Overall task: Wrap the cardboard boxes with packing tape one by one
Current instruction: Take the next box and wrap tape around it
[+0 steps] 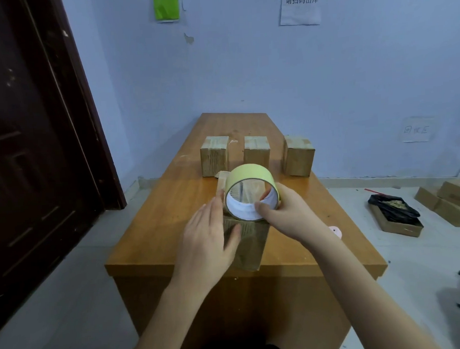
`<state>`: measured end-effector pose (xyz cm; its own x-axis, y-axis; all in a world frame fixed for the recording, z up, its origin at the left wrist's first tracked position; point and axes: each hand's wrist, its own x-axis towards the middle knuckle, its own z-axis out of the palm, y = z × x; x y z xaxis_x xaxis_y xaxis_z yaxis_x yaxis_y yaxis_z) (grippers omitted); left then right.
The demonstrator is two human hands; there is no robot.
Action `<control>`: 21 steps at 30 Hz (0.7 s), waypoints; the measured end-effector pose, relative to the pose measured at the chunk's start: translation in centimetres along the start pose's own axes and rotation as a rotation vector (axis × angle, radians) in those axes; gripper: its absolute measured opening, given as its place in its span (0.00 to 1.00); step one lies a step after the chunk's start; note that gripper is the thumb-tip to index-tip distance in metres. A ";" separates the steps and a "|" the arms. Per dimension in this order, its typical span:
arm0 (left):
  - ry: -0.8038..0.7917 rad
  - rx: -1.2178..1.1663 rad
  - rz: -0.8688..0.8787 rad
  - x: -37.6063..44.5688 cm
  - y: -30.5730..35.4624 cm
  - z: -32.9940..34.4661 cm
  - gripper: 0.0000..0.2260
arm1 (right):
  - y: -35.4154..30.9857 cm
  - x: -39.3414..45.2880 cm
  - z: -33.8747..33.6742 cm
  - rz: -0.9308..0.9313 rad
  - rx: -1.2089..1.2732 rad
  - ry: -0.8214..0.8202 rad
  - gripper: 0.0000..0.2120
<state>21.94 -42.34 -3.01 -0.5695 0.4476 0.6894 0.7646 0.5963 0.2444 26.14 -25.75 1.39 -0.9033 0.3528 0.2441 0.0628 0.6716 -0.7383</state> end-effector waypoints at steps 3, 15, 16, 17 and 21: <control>-0.019 0.051 0.020 -0.3 -0.3 -0.1 0.22 | -0.8 0.5 -0.1 0.009 -0.066 -0.035 0.06; -0.021 0.073 -0.015 -0.4 -0.3 -0.6 0.22 | 0.0 0.5 -0.4 0.109 0.248 -0.044 0.03; -0.021 0.090 -0.025 -0.2 -0.2 -0.7 0.23 | 0.1 0.5 -0.2 0.093 0.228 -0.044 0.03; -0.020 0.117 -0.023 -0.1 0.1 -0.7 0.23 | 0.3 0.5 0.0 0.085 0.213 -0.031 0.03; -0.041 0.194 0.050 0.2 1.0 0.0 0.27 | 0.6 0.6 0.2 0.104 0.193 0.014 0.02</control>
<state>22.64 -41.64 -2.66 -0.5471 0.5042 0.6682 0.7221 0.6880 0.0722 25.58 -25.26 1.01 -0.8901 0.4235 0.1683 0.0717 0.4948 -0.8660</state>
